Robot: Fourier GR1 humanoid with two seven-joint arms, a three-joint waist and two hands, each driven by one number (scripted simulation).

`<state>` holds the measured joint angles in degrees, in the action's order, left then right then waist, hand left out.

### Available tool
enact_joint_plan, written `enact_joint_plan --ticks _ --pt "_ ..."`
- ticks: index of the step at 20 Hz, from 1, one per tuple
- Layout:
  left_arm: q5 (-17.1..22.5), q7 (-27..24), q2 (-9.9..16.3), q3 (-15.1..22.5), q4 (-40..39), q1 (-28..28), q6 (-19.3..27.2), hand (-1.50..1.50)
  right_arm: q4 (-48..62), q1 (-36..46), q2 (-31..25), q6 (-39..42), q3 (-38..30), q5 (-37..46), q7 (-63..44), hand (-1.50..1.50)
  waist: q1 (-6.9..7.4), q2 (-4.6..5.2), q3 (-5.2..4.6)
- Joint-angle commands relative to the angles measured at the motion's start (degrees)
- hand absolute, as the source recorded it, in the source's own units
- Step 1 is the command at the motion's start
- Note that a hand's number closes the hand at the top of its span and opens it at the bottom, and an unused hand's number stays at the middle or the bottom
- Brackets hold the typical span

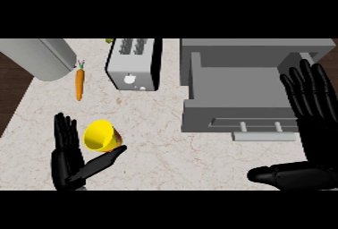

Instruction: Pick up the cup, place it into the drawer and close the drawer

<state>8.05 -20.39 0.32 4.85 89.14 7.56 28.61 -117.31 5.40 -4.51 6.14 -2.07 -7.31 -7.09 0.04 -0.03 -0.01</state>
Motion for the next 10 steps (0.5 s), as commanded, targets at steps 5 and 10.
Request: enact_joint_plan --ticks 5,10 --pt "3.57 -5.87 -0.16 -4.85 -9.21 -2.2 -4.74 -1.5 1.23 5.78 -1.25 -1.54 -2.27 -1.01 -4.5 -1.5 0.06 0.03 0.0" --pt "7.09 -14.29 -0.18 -9.03 -20.19 -6.05 -7.8 -1.5 0.81 2.38 1.03 -1.18 1.28 1.27 -1.15 -1.5 0.0 0.04 0.0"
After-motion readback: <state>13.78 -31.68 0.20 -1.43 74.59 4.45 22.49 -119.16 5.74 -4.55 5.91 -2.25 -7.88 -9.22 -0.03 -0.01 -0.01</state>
